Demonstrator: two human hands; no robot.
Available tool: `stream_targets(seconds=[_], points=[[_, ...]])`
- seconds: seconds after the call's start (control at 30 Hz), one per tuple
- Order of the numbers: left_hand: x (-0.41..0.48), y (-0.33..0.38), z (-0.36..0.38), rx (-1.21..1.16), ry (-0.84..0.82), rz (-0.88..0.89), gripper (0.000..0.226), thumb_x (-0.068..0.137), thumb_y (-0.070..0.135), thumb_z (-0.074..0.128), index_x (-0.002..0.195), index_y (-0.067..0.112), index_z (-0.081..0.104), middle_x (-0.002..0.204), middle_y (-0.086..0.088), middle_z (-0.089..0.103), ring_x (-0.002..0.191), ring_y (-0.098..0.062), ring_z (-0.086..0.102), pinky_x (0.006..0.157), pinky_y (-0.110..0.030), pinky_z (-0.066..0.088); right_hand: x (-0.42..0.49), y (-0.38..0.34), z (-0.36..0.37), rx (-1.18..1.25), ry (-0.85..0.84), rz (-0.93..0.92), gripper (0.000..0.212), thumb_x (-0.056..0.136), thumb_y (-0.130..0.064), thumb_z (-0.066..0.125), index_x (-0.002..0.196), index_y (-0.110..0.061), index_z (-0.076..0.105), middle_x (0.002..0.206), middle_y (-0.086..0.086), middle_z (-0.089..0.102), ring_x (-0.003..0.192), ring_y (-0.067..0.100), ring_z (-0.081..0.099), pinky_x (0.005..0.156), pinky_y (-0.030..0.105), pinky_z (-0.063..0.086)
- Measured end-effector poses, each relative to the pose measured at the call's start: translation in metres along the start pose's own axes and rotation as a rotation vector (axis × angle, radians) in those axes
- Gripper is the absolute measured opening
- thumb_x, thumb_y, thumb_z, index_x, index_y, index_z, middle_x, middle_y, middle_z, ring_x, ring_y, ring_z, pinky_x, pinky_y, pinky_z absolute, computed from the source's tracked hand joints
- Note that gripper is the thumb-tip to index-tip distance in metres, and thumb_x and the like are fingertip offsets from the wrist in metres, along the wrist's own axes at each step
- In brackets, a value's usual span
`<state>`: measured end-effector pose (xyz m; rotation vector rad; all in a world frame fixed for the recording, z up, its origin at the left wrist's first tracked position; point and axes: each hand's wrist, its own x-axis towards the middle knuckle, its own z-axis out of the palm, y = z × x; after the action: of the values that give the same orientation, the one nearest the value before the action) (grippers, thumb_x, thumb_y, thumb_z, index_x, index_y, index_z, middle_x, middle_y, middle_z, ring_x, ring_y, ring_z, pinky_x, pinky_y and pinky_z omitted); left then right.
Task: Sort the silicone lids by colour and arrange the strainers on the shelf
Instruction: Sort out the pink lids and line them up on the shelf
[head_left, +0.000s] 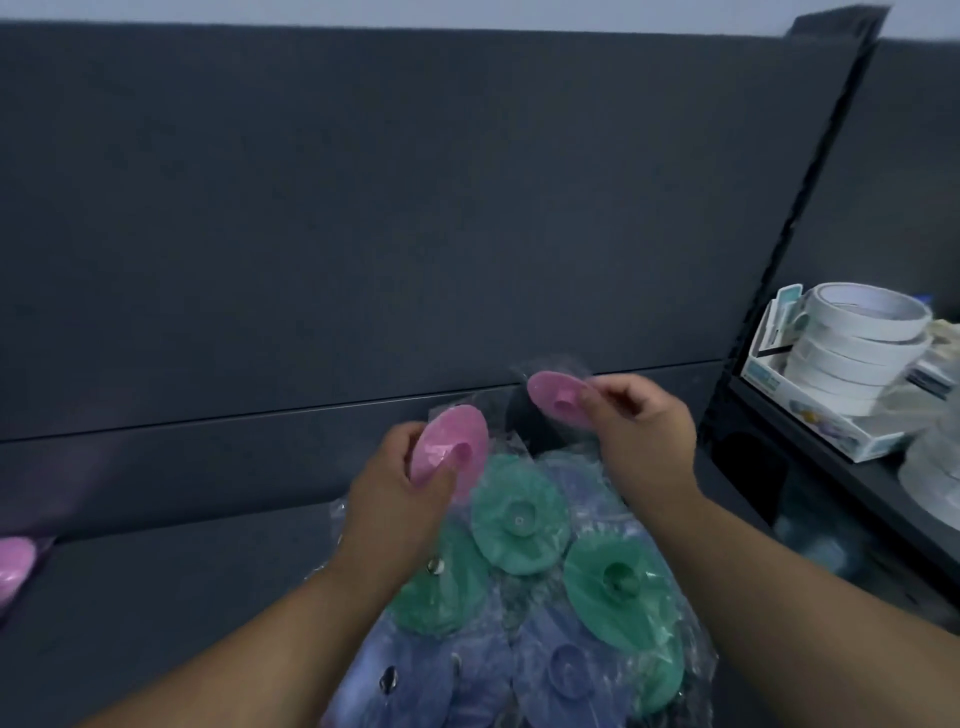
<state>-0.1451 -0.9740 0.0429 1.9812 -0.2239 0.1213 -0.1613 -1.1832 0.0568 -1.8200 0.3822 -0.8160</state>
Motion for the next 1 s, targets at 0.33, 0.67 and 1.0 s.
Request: stream_targets(seconds=[0.33, 0.67, 1.0], points=[[-0.022, -0.038, 0.003, 0.414, -0.370, 0.160, 0.045, 0.078, 0.063, 0.053, 0.112, 0.037, 0.062, 0.137, 0.017, 0.039, 0.129, -0.002, 0.036, 0.100, -0.014, 0.026, -0.038, 0.038, -0.009, -0.520, -0.541, -0.131, 0.035, 0.084, -0.051, 0.061, 0.089, -0.019, 0.074, 0.117, -0.009, 0.058, 0.103, 0.006, 0.057, 0.083, 0.012, 0.036], [0.005, -0.022, 0.008, 0.425, -0.331, -0.150, 0.101, 0.064, 0.033, 0.085, 0.146, 0.020, 0.029, 0.139, -0.001, 0.049, 0.119, -0.019, 0.051, 0.087, -0.020, 0.040, -0.013, 0.025, 0.001, -0.737, -0.599, 0.082, 0.100, 0.057, -0.059, 0.081, 0.142, -0.035, 0.033, 0.137, -0.003, 0.049, 0.123, 0.023, 0.046, 0.102, 0.036, 0.041], [-0.002, -0.023, -0.010, -0.306, -0.228, -0.424, 0.027, 0.083, 0.009, 0.070, 0.110, 0.005, 0.068, 0.095, -0.011, 0.073, 0.081, -0.023, 0.067, 0.062, -0.029, 0.056, -0.014, -0.007, -0.009, -0.552, -0.345, -0.112, 0.032, 0.070, -0.049, 0.076, 0.070, -0.022, 0.059, 0.067, -0.009, 0.060, 0.067, 0.013, 0.056, 0.090, 0.035, 0.040]])
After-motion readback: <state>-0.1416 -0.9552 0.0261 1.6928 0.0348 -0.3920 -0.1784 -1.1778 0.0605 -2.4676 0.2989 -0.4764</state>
